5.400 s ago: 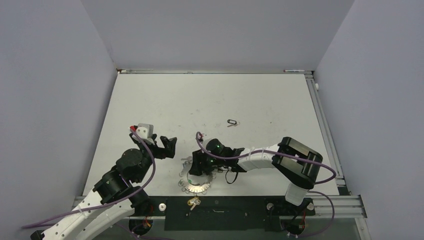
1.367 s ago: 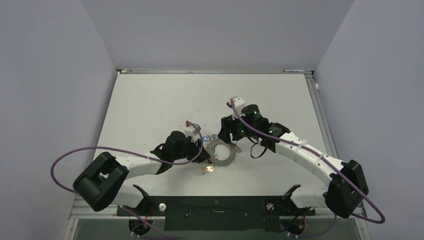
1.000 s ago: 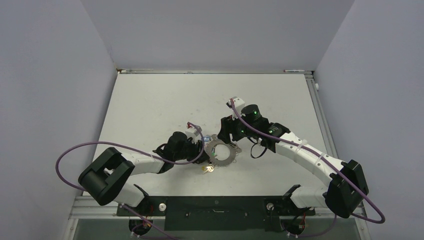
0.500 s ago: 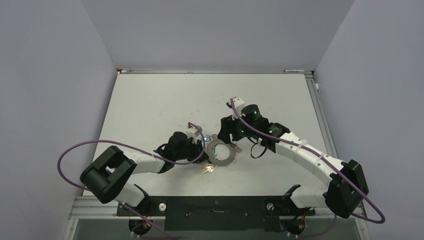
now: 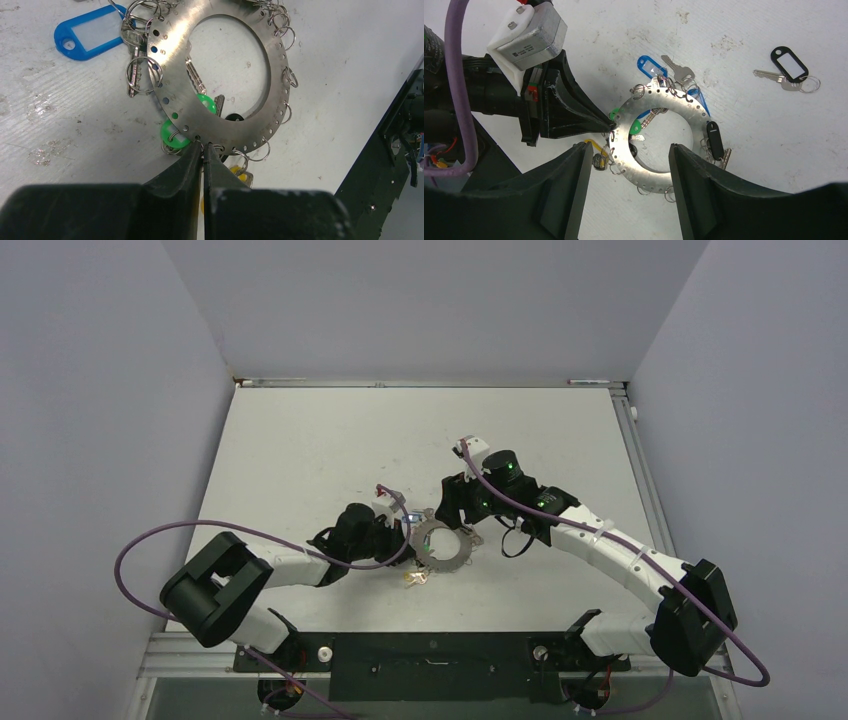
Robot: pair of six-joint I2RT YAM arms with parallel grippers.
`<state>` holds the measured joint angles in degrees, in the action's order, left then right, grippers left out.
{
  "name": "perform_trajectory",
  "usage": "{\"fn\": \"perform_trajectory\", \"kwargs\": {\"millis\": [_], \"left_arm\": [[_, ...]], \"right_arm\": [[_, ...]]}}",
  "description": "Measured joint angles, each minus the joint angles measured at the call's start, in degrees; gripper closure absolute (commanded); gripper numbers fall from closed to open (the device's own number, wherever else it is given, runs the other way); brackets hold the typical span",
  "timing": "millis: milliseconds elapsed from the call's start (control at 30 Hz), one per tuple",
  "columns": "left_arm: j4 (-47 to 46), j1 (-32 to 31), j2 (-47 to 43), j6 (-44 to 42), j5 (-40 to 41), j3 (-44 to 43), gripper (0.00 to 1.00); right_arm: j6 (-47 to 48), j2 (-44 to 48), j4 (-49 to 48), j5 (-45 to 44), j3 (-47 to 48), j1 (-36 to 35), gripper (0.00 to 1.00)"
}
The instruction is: Put the keys on the keyring
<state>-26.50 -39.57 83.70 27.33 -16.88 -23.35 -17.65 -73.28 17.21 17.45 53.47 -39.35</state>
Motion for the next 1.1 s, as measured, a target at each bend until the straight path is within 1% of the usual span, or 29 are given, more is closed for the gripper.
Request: {"fn": "perform_trajectory", "kwargs": {"millis": [100, 167, 367, 567, 700, 867, 1100], "left_arm": [[-0.28, 0.00, -0.81, 0.02, -0.11, 0.44, 1.00], [-0.35, 0.00, -2.91, 0.04, -0.28, 1.29, 1.00], [-3.28, 0.00, -11.65, 1.05, -1.38, 4.13, 1.00], [-4.74, -0.07, -19.45, 2.10, -1.62, 5.20, 1.00], [-7.52, -0.20, -24.35, 2.03, -1.11, 6.67, 1.00], [-10.93, -0.42, -26.88, 2.03, -0.44, 9.55, 1.00], [-11.61, -0.61, -31.30, 2.01, -0.02, 10.25, 1.00]], "right_arm": [[0.00, 0.02, -0.04, 0.00, -0.04, 0.00, 0.41], [0.00, 0.37, -0.11, -0.02, -0.28, 0.00, 0.41], [-0.04, 3.69, -1.05, -0.04, -1.25, 0.00, 0.42], [-0.59, 7.32, -3.43, 0.02, -2.27, 0.00, 0.42], [-1.16, 8.92, -4.90, 0.50, -2.73, 0.00, 0.42], [-1.70, 10.86, -7.43, 2.43, -3.48, 0.02, 0.41], [-2.36, 14.88, -12.76, 5.84, -6.60, 0.02, 0.41]]}}
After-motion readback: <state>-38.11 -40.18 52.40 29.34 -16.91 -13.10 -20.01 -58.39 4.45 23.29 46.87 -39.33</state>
